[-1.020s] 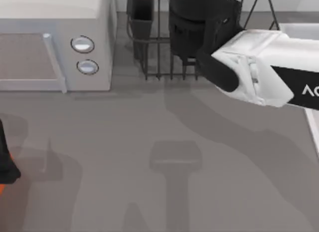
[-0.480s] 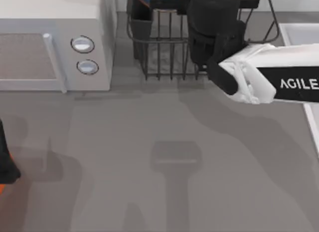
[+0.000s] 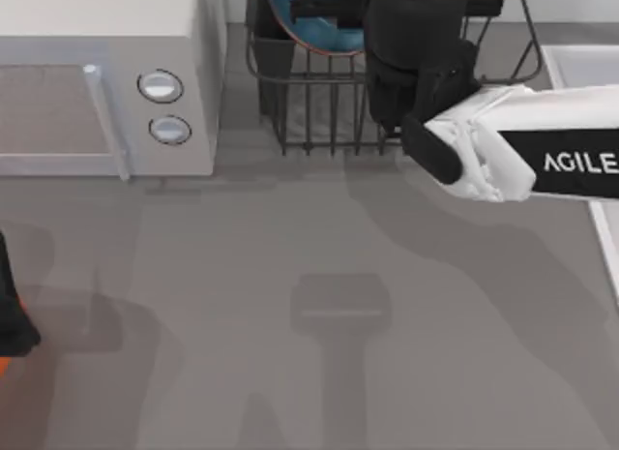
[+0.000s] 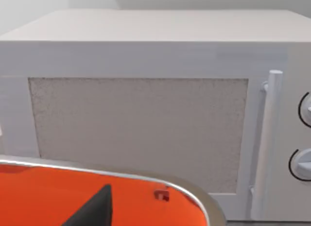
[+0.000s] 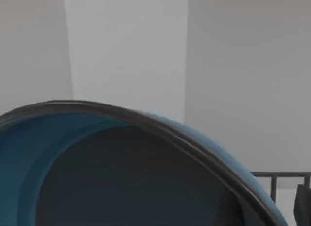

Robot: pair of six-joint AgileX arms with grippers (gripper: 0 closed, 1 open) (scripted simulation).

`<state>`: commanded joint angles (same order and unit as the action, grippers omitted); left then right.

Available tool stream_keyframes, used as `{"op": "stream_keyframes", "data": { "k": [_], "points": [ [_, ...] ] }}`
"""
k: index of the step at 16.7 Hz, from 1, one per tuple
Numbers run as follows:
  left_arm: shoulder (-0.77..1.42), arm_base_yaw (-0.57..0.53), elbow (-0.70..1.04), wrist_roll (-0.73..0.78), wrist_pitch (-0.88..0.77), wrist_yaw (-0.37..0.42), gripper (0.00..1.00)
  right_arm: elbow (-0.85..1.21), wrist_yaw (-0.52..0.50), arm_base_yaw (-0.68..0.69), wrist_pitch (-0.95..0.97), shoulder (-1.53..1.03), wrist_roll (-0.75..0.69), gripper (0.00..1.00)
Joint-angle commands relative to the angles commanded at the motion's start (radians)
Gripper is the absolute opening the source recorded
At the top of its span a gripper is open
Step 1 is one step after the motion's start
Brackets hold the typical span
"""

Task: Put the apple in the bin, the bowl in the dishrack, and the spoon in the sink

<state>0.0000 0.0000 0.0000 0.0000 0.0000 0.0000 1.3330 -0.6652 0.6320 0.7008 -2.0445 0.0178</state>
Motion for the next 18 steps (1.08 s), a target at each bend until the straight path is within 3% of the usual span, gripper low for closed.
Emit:
{"op": "stream_keyframes", "data": {
  "k": [6,18],
  "points": [
    [0.000,0.000,0.000,0.000,0.000,0.000,1.00,0.000,0.000,0.000,0.000,0.000,0.000,0.98],
    [0.000,0.000,0.000,0.000,0.000,0.000,1.00,-0.018,0.011,-0.007,-0.008,0.025,0.001,1.00]
  ]
}}
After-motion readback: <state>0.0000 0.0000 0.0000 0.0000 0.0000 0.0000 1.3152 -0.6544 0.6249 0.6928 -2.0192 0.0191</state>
